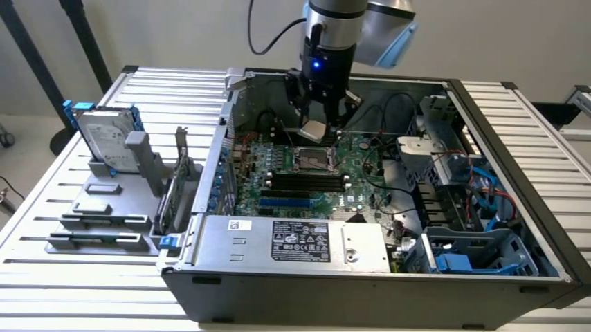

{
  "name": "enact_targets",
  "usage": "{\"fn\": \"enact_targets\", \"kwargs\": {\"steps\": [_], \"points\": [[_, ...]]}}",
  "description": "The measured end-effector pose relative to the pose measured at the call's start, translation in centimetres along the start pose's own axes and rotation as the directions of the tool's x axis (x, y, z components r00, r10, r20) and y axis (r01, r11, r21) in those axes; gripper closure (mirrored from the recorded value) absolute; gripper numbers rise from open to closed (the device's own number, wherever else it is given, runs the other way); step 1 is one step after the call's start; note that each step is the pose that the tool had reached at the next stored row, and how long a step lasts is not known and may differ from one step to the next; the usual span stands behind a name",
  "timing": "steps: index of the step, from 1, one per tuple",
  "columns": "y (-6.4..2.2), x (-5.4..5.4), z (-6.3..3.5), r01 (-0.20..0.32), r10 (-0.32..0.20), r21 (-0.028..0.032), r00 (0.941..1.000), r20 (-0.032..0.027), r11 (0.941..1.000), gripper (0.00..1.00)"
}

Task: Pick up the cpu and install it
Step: 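Place the cpu into insertion slot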

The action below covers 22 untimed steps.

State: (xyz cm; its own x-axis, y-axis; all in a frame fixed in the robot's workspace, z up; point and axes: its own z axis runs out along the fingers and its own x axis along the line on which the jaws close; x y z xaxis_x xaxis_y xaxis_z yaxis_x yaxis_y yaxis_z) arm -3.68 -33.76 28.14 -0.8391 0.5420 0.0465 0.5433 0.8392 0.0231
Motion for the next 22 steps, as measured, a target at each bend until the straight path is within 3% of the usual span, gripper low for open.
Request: {"fn": "enact_targets", "kwargs": {"steps": [6,11,17,22], "points": [[-0.02,0.0,0.76,-0.109,0.109,-0.0052,0.9940,0.0023,0.9940,0.45],[-0.03,-0.1,1.36,-0.198,0.198,-0.0096,0.9801,0.0037,0.9801,0.45],[-0.05,-0.1,2.04,-0.304,0.304,-0.0152,0.9528,0.0049,0.9527,0.45],[-0.06,-0.1,2.59,-0.389,0.389,-0.0199,0.9211,0.0054,0.9209,0.45]]}}
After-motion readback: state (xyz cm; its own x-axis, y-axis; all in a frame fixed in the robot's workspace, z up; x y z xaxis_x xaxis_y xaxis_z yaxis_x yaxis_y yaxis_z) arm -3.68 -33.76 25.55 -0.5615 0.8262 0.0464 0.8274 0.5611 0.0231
